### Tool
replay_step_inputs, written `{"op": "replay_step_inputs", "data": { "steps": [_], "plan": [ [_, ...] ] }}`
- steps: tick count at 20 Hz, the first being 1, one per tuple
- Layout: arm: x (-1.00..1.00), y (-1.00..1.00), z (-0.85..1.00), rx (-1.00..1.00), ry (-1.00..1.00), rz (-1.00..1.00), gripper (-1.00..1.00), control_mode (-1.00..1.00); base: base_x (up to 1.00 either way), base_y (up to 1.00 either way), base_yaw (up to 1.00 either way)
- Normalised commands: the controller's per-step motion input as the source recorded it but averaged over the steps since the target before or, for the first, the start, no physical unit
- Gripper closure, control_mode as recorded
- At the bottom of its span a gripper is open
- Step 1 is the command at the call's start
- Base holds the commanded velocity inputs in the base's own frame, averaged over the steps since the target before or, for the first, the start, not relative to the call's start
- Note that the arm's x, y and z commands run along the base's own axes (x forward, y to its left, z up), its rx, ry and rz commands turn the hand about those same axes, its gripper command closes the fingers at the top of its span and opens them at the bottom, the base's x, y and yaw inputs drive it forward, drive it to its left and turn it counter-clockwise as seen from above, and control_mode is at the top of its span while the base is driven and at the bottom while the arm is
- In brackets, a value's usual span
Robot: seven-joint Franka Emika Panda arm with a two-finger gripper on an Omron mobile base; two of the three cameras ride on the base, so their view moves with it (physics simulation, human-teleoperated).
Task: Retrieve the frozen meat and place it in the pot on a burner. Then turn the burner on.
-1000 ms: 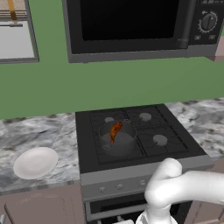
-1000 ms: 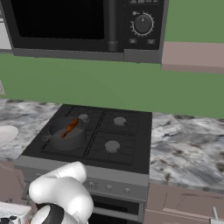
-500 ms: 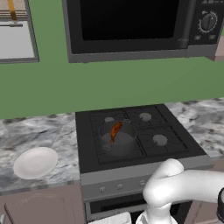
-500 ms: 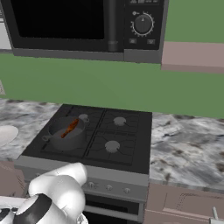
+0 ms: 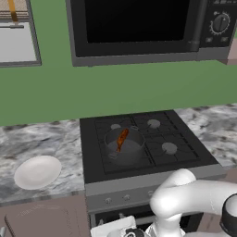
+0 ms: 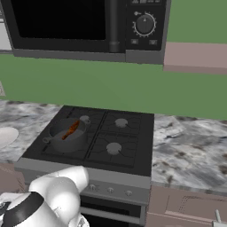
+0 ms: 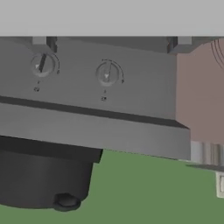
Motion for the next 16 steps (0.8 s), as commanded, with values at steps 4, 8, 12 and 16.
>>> {"op": "replay_step_inputs", "data": {
  "steps": [4,8,12,16],
  "plan": [
    [0.32,-0.05,0.00,0.00,0.00,0.00,-1.00,-1.00,0.00,0.00,0.00],
    [0.32,-0.09,0.00,0.00,0.00,0.00,-1.00,-1.00,0.00,0.00,0.00],
    [0.32,-0.09,0.00,0.00,0.00,0.00,-1.00,-1.00,0.00,0.00,0.00],
    [0.26,-0.04,0.00,0.00,0.00,0.00,-1.00,-1.00,0.00,0.00,0.00]
  ]
}}
